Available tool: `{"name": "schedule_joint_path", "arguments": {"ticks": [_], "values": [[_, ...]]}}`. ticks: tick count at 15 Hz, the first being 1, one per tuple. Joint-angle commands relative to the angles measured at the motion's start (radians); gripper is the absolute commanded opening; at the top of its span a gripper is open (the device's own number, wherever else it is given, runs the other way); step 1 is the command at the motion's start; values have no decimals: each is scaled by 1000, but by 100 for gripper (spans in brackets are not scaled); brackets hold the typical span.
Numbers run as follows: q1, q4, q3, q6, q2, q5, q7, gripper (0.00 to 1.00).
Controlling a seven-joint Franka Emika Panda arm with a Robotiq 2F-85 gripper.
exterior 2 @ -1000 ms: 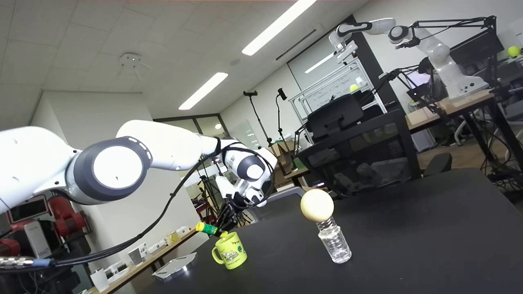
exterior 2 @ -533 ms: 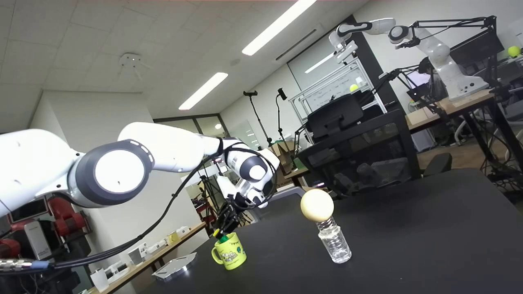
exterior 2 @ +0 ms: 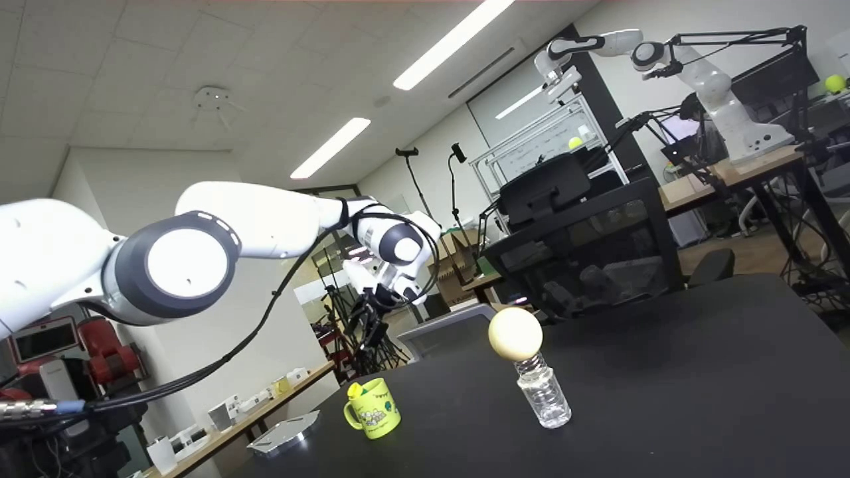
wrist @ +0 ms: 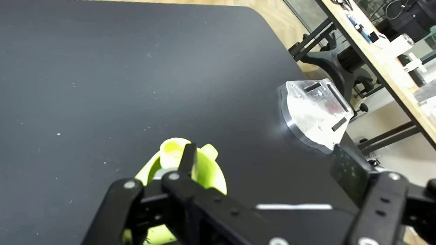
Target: Pick up the green glue stick from the table and place it in the light yellow cup.
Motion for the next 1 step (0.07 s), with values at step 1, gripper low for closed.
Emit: {"name": "schedule_joint_path", "arguments": {"ticks": [1], "values": [[0, 0, 1, 0, -13, 0, 0, 100]]}}
